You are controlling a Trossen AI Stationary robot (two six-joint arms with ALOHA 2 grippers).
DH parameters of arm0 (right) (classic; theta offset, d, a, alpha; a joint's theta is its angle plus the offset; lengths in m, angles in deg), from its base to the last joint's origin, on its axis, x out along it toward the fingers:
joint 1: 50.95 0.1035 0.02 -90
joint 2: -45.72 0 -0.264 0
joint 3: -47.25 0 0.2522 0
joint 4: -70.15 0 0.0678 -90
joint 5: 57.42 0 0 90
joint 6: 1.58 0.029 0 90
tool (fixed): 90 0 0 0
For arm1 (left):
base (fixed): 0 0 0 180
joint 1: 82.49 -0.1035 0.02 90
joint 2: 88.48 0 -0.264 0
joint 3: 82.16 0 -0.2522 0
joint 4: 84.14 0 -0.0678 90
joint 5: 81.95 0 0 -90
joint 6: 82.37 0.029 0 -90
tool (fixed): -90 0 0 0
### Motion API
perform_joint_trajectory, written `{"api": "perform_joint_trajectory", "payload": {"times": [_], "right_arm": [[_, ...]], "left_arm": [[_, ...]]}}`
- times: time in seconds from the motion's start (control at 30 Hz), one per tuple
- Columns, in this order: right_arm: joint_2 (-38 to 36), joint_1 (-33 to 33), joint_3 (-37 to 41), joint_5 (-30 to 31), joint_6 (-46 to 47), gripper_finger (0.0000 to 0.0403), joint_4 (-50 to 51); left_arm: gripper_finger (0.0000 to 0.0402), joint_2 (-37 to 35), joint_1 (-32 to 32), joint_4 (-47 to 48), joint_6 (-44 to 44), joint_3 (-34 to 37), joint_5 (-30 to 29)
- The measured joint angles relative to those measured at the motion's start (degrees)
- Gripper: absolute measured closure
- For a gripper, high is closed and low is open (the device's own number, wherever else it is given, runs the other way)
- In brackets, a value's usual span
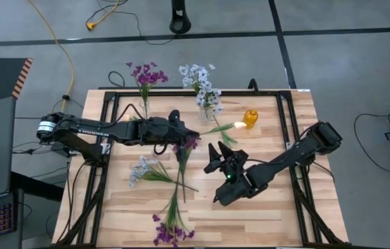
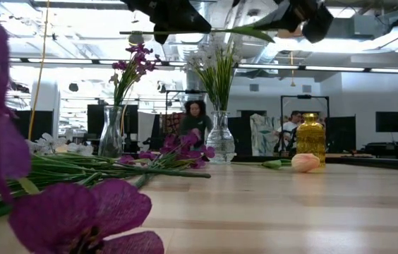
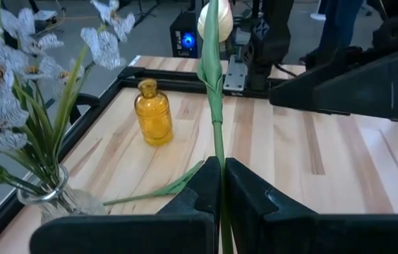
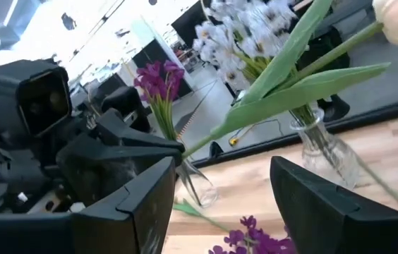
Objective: Sort flowers into vase by color
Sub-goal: Put the bottom yellow tulip into the yellow vase
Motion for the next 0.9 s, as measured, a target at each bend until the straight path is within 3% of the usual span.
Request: {"api": "perform_joint_trajectory", "payload": {"times": [0.13,0.4,0.57,0.77,0.9], "right_arm": [[-2.19,0.0,-0.02,-1.01,-5.48,0.0143,-1.36],[-7.63,0.55,-0.02,-11.65,-15.26,0.0143,-4.02],[-11.33,3.43,-0.07,-13.99,-17.91,0.0143,-2.04],[-10.64,6.33,2.65,-13.49,-3.29,0.0143,5.45],[-8.11,8.24,7.84,-8.85,9.89,0.0143,5.13]], "left_arm": [[0.0398,0.0,0.0,-0.05,0.01,-0.65,0.01],[0.0398,0.0,0.0,-0.07,0.59,-1.6,-0.01],[0.0398,0.0,0.0,-0.03,0.59,-1.6,-0.01],[0.0398,0.0,0.0,-0.03,0.57,-1.6,-0.02],[0.0398,0.0,0.0,-0.03,0.55,-1.6,-0.03]]}}
